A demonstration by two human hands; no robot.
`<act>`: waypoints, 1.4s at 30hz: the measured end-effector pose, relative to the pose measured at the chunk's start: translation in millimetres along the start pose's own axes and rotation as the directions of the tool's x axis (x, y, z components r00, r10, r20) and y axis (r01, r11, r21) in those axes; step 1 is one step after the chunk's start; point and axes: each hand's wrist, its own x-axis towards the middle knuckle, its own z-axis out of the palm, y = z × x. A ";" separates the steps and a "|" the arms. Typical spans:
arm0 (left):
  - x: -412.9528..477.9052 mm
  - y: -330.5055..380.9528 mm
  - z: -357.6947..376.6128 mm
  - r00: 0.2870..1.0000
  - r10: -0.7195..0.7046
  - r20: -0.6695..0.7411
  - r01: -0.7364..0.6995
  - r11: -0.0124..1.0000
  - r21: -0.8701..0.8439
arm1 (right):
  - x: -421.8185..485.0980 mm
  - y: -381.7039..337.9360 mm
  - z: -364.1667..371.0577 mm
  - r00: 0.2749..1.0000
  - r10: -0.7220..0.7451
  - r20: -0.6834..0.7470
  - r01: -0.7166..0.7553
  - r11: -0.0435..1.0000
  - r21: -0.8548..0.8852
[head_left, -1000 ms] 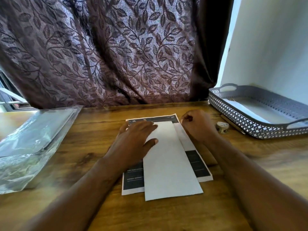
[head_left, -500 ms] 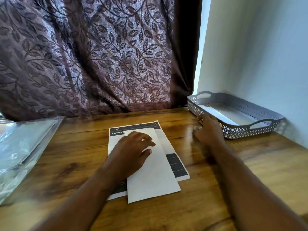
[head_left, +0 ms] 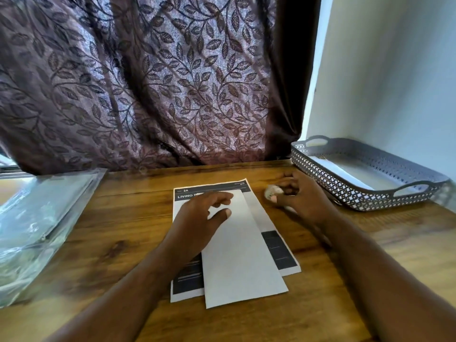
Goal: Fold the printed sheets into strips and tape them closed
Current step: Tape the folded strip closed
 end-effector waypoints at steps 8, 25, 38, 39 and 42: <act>9.7 -6.6 -5.1 0.994 -0.112 -0.013 0.106 0.966 -0.235 | -4.6 -25.6 37.1 0.926 -0.208 0.315 0.127 0.957 0.260; 5.3 -0.3 -8.3 0.988 -0.047 -0.145 0.024 0.987 -0.156 | -8.2 -32.2 45.5 0.915 -0.278 0.292 0.147 0.904 0.401; 4.2 -0.1 -8.3 0.989 0.007 -0.150 -0.027 0.991 -0.132 | -7.4 -31.5 47.4 0.923 -0.275 0.269 0.149 0.900 0.409; 4.9 -0.2 -8.4 0.990 -0.031 -0.135 0.005 0.982 -0.186 | -7.5 -31.9 46.2 0.923 -0.269 0.276 0.133 0.895 0.426; 6.6 0.7 -8.9 0.987 -0.143 -0.079 0.104 0.921 -0.376 | -8.8 -33.3 44.2 0.919 -0.261 0.295 0.101 0.880 0.464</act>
